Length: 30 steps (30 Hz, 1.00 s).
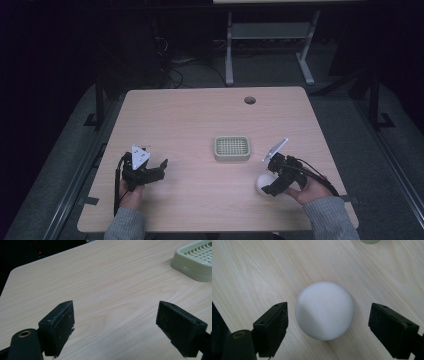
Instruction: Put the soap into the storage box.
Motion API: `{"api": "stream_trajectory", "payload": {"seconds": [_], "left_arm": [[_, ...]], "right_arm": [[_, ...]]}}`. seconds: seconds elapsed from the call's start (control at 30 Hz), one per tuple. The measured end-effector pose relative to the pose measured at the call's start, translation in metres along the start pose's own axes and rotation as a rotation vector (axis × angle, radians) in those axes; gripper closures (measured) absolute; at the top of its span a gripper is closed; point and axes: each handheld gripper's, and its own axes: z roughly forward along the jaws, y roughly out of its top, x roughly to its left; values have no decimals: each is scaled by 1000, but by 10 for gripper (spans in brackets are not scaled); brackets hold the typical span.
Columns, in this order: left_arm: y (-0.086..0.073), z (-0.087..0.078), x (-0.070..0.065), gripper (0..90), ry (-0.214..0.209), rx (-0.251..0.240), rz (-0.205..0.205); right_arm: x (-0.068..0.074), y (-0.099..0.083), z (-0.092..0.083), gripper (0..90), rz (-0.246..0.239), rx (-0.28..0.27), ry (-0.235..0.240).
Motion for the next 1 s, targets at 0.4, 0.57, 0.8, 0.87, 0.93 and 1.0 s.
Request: {"api": "stream_trajectory", "payload": {"seconds": [0.4,0.57,0.8,0.87,0.93,1.0], "left_arm": [[0,-1,0,148,-2,-2,3],[0,-1,0,148,-3,1,8],[0,-1,0,148,-3,0,6],[0,-1,-1,148,-4,-1,6],[0,-1,-1,148,-2,0,6],[0,-1,0,148,-4,0,5]], "right_arm": [[2,5,9,155,-10,41,-1],[2,8,14,155,-20,66,-6],[4,10,22,155,-21,96,1],[4,11,25,155,-24,108,-2],[4,11,27,155,-23,119,0],[4,11,29,155,-26,123,-4]]}}
